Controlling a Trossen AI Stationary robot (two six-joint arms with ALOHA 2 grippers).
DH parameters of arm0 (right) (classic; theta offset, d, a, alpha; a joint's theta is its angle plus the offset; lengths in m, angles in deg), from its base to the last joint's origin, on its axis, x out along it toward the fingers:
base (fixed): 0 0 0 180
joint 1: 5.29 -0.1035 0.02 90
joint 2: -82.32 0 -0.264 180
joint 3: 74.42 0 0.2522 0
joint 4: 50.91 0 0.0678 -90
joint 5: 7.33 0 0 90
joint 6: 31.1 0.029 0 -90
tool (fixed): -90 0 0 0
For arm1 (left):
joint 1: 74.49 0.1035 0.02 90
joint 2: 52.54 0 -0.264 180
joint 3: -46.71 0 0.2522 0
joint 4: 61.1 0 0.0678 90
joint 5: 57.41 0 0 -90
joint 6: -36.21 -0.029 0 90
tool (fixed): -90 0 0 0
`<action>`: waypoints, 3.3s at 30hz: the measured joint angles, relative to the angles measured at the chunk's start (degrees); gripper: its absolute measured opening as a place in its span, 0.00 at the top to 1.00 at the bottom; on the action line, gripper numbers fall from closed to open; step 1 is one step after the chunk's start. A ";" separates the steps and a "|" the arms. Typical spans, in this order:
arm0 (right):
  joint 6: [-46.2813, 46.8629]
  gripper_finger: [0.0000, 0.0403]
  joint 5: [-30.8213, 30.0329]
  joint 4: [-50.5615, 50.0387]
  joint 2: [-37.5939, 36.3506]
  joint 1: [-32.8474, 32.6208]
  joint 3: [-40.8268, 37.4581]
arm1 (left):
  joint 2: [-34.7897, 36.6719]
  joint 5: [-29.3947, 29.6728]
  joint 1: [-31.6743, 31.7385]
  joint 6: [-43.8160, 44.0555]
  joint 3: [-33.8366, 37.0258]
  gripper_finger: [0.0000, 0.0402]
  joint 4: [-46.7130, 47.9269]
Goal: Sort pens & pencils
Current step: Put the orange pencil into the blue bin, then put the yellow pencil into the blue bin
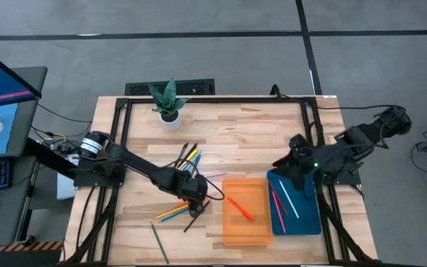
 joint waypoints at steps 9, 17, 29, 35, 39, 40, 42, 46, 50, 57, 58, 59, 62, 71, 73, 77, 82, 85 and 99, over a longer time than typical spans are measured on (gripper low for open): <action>5.22 0.57 -4.81 -1.35 -0.54 -6.11 0.00 | -7.33 2.75 -0.02 -6.09 -7.44 0.51 8.82; 6.87 0.57 -4.97 -1.35 -0.57 -7.51 0.00 | -10.37 2.73 -0.26 -5.66 -11.59 0.62 16.47; 5.08 0.57 -4.98 -1.35 -0.44 -7.48 0.00 | -11.31 3.33 -0.24 -1.05 -13.81 0.99 18.48; 4.44 0.57 -5.41 -1.39 -0.44 -7.46 -0.02 | -12.13 7.19 -0.20 0.81 -20.34 0.99 22.62; 4.14 0.57 -6.45 -1.96 -0.59 -7.38 -0.02 | -11.68 10.12 -0.29 1.40 -25.84 1.00 24.00; 3.46 0.57 -6.49 -2.00 -0.76 -7.17 -0.02 | -11.68 10.62 -0.46 1.34 -27.25 1.00 24.34; 2.17 0.57 -6.54 -1.74 -0.94 -6.54 -0.02 | -11.49 12.04 -0.95 1.26 -30.30 1.00 24.71; 0.00 0.57 -6.93 -0.42 -0.89 -5.69 -0.02 | -9.40 15.29 -1.63 -0.26 -36.34 0.99 24.72; -1.71 0.57 -7.01 0.94 -0.85 -6.01 -0.02 | -6.86 18.75 -2.22 -2.51 -41.29 0.99 24.86; -3.08 0.57 -11.79 2.31 -0.41 -7.85 -0.02 | -0.16 24.36 -2.64 -4.08 -43.59 1.00 24.18; -3.08 0.57 -11.77 1.95 -0.22 -7.89 -0.04 | 0.36 23.81 -2.66 -4.58 -43.61 1.00 25.25; -3.08 0.57 -11.71 1.67 0.10 -8.09 -0.04 | 0.56 23.26 -2.80 -4.67 -43.61 1.00 27.07; -3.08 0.57 -11.57 1.65 1.05 -8.27 -0.04 | 0.41 20.60 -3.46 -2.02 -43.28 1.00 34.38; -2.85 0.57 -10.79 1.02 4.12 -10.06 -0.04 | -0.31 4.30 -9.01 5.86 -29.51 0.76 35.86; -2.14 0.57 -10.83 0.26 4.59 -10.68 -0.04 | -0.31 3.47 -11.47 9.40 -26.14 0.67 34.98; -0.63 0.57 -10.83 -0.08 5.18 -11.28 -0.04 | -0.25 2.10 -15.69 16.71 -19.35 0.50 34.61; -0.02 0.57 -10.90 -0.06 5.23 -11.22 -0.04 | -0.21 1.65 -18.30 21.87 -11.21 0.43 28.33; 0.13 0.57 -10.92 0.03 5.23 -11.13 -0.04 | -0.21 1.81 -18.26 22.05 -8.50 0.45 27.62; 3.10 0.57 -10.78 0.62 5.20 -11.88 -0.04 | 3.88 1.30 -17.39 17.79 -0.39 0.47 23.48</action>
